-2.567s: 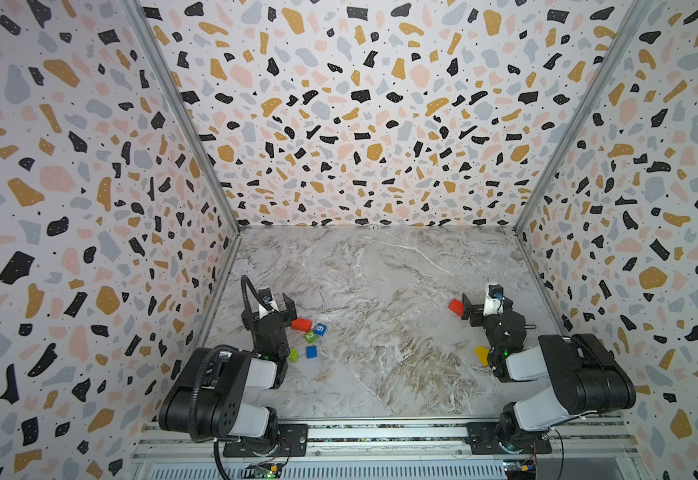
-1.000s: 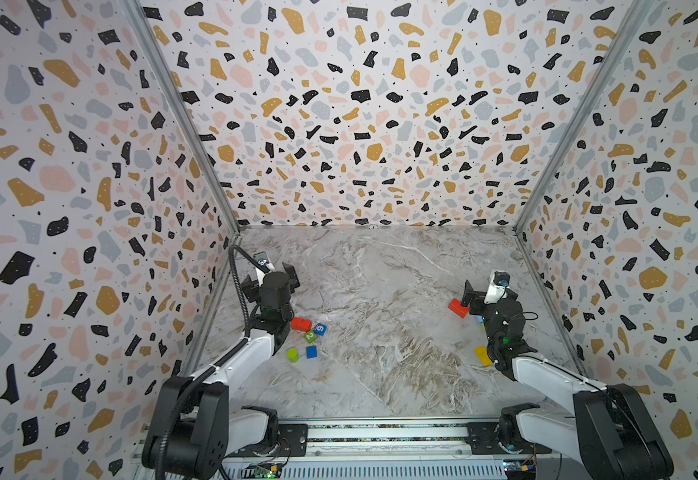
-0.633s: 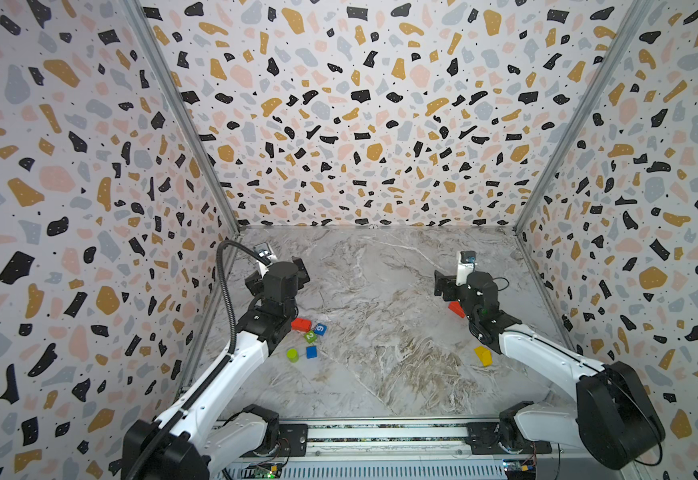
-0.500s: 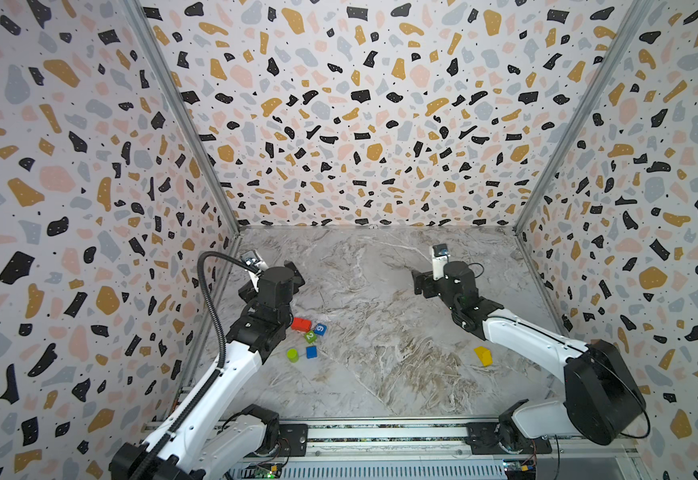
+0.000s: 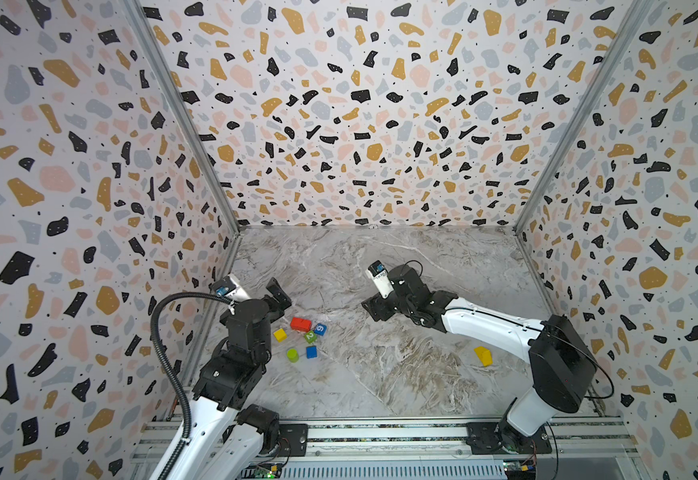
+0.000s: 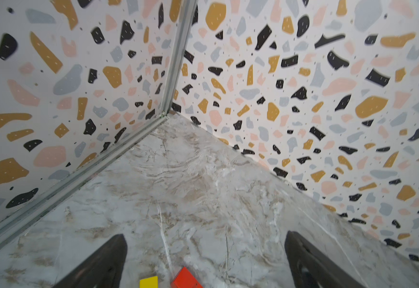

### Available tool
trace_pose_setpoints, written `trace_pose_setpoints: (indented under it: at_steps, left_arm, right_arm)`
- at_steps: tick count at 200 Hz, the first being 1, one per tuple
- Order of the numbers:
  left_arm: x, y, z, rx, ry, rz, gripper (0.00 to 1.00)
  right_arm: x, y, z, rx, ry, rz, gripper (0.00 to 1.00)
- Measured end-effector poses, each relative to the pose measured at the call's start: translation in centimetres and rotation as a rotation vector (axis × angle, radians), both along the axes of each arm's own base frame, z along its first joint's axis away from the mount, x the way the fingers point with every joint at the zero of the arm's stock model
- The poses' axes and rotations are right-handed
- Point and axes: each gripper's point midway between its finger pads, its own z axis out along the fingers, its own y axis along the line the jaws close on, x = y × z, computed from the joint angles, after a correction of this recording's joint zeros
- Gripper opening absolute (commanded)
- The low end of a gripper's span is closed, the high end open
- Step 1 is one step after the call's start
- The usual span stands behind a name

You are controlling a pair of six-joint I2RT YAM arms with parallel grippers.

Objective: Build the wood block tower
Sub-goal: 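Raise both arms and move the right gripper over the red block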

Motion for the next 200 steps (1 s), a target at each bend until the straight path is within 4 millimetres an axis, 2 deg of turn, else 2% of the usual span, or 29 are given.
trace_pose_setpoints:
  at_steps: [14, 34, 56, 84, 107, 129, 161, 180, 200]
  left_arm:
    - [0.8, -0.9, -0.7, -0.002, 0.043, -0.037, 1.0]
    - [1.3, -2.2, -1.8, -0.021, 0.082, -0.1, 1.0]
    - [1.2, -2.8, -1.6, -0.035, 0.076, -0.135, 1.0]
    - [0.8, -2.8, -1.8, -0.01, 0.108, -0.15, 1.0]
    - [0.2, -3.0, -1.6, -0.012, 0.112, -0.176, 1.0]
    - [-0.2, -3.6, -1.8, -0.034, 0.099, -0.217, 1.0]
    - [-0.6, -4.5, -4.6, -0.046, 0.156, -0.265, 1.0]
    - [-0.6, -4.7, -6.0, -0.044, 0.195, -0.275, 1.0]
    - [-0.7, -4.8, -6.3, -0.047, 0.2, -0.282, 1.0]
  right_arm:
    - [-0.1, -0.4, -0.4, -0.028, 0.021, -0.009, 0.76]
    - [0.2, -2.6, -1.2, -0.077, 0.065, -0.07, 0.76]
    - [1.4, -7.5, -0.7, -0.067, 0.115, -0.205, 0.74]
    - [3.2, -15.1, 1.6, -0.03, 0.126, -0.428, 0.78]
    - [3.8, -18.5, 2.2, -0.022, 0.137, -0.53, 0.84]
    - [3.7, -21.2, 0.6, -0.037, 0.181, -0.602, 0.86]
    - [3.3, -25.3, -2.5, -0.055, 0.264, -0.698, 0.92]
    - [3.1, -27.0, -3.8, -0.045, 0.3, -0.735, 0.97]
    - [2.7, -27.7, -5.3, -0.03, 0.333, -0.759, 1.0]
